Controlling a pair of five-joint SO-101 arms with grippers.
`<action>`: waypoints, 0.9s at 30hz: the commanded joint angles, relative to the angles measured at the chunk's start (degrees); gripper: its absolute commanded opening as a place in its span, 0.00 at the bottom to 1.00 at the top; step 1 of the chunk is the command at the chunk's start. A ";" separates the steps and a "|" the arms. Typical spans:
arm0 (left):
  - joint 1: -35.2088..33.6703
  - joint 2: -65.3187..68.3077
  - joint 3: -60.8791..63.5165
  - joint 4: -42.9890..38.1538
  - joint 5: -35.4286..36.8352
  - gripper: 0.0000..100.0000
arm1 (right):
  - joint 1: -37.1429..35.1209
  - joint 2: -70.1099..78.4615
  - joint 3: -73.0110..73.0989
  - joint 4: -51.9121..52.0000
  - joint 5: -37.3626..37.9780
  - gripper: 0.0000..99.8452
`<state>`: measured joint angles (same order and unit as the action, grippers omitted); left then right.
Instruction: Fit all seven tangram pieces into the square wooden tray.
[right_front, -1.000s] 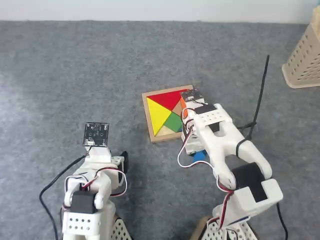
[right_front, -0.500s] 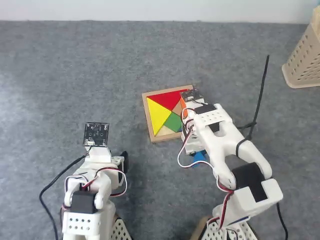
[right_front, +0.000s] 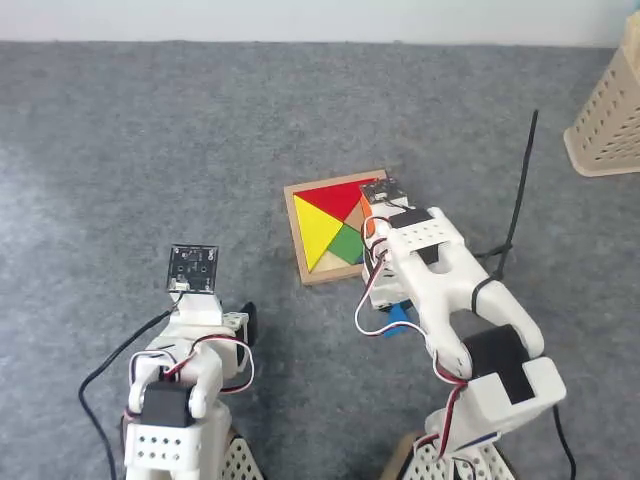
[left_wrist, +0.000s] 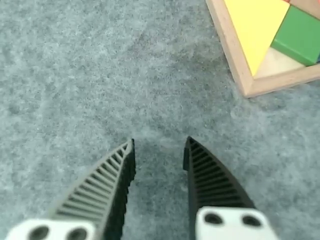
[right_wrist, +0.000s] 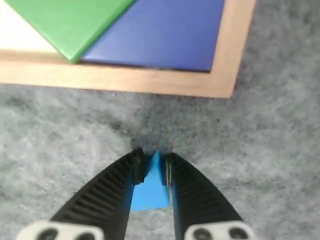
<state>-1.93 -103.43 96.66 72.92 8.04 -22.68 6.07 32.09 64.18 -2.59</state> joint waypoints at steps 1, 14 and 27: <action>-0.18 -1.14 -0.13 -0.35 0.35 0.15 | -1.10 -1.36 0.18 0.31 3.25 0.03; -0.18 -1.14 -0.13 -0.35 0.35 0.15 | -1.36 -2.07 -1.32 1.10 7.38 0.04; -0.18 -1.14 -0.13 -0.35 0.35 0.15 | -2.24 -23.25 9.93 -1.54 2.46 0.17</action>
<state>-1.93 -103.43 96.66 72.92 8.04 -25.32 -11.52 40.09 65.58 2.24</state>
